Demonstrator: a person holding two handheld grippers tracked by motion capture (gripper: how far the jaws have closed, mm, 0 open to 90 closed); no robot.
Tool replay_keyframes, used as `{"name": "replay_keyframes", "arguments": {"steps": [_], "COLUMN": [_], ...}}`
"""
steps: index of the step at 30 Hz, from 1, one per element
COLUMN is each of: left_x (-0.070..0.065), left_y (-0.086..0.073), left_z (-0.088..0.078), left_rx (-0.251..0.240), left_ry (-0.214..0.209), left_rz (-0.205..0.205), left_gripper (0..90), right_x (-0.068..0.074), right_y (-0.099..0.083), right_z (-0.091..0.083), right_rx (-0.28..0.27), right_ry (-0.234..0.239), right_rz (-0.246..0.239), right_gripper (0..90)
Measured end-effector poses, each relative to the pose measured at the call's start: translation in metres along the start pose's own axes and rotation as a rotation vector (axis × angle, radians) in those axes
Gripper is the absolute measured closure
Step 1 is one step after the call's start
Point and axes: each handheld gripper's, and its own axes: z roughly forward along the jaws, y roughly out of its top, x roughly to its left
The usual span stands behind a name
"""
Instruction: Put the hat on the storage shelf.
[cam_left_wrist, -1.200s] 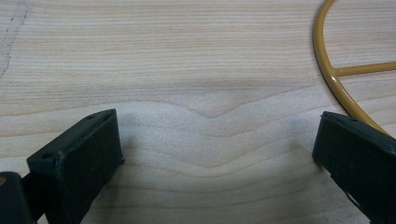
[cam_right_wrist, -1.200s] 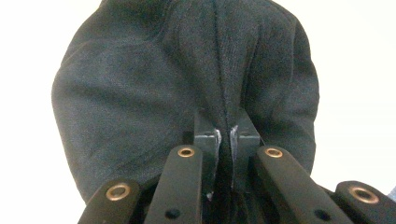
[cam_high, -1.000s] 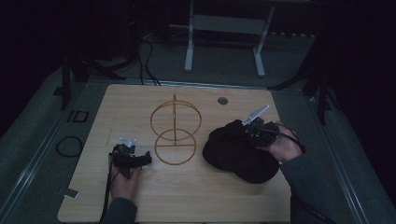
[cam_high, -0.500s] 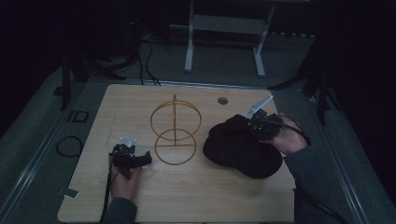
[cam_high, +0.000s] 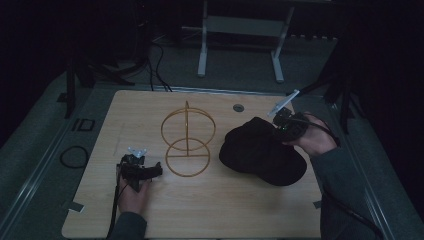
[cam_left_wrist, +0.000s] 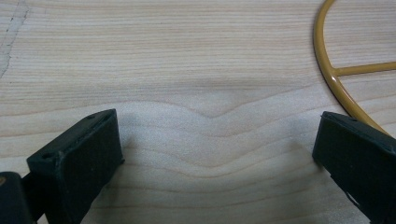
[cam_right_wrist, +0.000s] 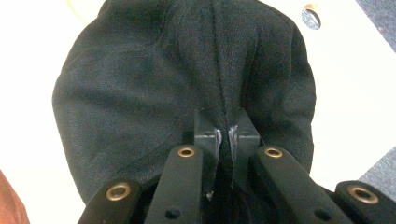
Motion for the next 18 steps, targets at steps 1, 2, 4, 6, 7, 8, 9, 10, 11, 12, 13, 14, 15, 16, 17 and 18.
{"name": "replay_keyframes", "arguments": {"steps": [1,2,4,6,7,8,9,10,11,12,13,14,15,16,17,18], "left_x": [0.0,0.0,0.0,0.0,0.0,0.0,0.0,0.0,0.0,0.0,0.0,0.0,0.0,0.0,0.0,0.0], "left_y": [0.0,0.0,0.0,0.0,0.0,0.0,0.0,0.0,0.0,0.0,0.0,0.0,0.0,0.0,0.0,0.0], "left_z": [0.0,0.0,0.0,0.0,0.0,0.0,0.0,0.0,0.0,0.0,0.0,0.0,0.0,0.0,0.0,0.0], "left_rx": [0.0,0.0,0.0,0.0,0.0,0.0,0.0,0.0,0.0,0.0,0.001,0.001,0.001,0.001,0.001,0.001], "left_ry": [0.0,0.0,0.0,0.0,0.0,0.0,0.0,0.0,-0.001,0.0,0.0,0.0,0.0,0.0,0.0,0.0], "left_rz": [0.0,0.0,0.0,0.0,0.0,0.0,0.0,0.0,0.0,0.0,-0.001,-0.001,-0.001,-0.001,-0.001,-0.001], "left_gripper": [0.8,0.8,0.8,0.8,0.8,0.8,0.8,0.8,0.8,0.8,0.8,0.8,0.8,0.8,0.8,0.8], "right_x": [0.0,-0.001,-0.006,-0.008,-0.008,-0.009,-0.009,-0.01,-0.01,-0.011,-0.012,-0.012,-0.013,-0.014,-0.015,-0.017], "right_y": [0.0,0.0,0.0,0.0,0.001,0.001,0.002,0.003,0.004,0.005,0.005,0.006,0.007,0.007,0.007,0.008], "right_z": [0.0,-0.001,-0.005,-0.008,-0.009,-0.011,-0.013,-0.014,-0.016,-0.018,-0.02,-0.022,-0.024,-0.027,-0.029,-0.031], "right_rx": [0.0,-0.007,-0.027,-0.038,-0.041,-0.042,-0.044,-0.045,-0.048,-0.051,-0.055,-0.056,-0.06,-0.063,-0.068,-0.074], "right_ry": [0.0,0.003,0.009,0.009,0.011,0.01,0.009,0.01,0.008,0.009,0.009,0.011,0.009,0.011,0.013,0.015], "right_rz": [0.0,0.005,0.019,0.024,0.024,0.024,0.021,0.022,0.024,0.021,0.022,0.026,0.028,0.028,0.033,0.034], "right_gripper": [85.0,85.0,85.0,85.0,85.0,85.0,85.0,85.0,85.0,85.0,85.0,85.0,85.0,85.0,85.0,84.9]}}
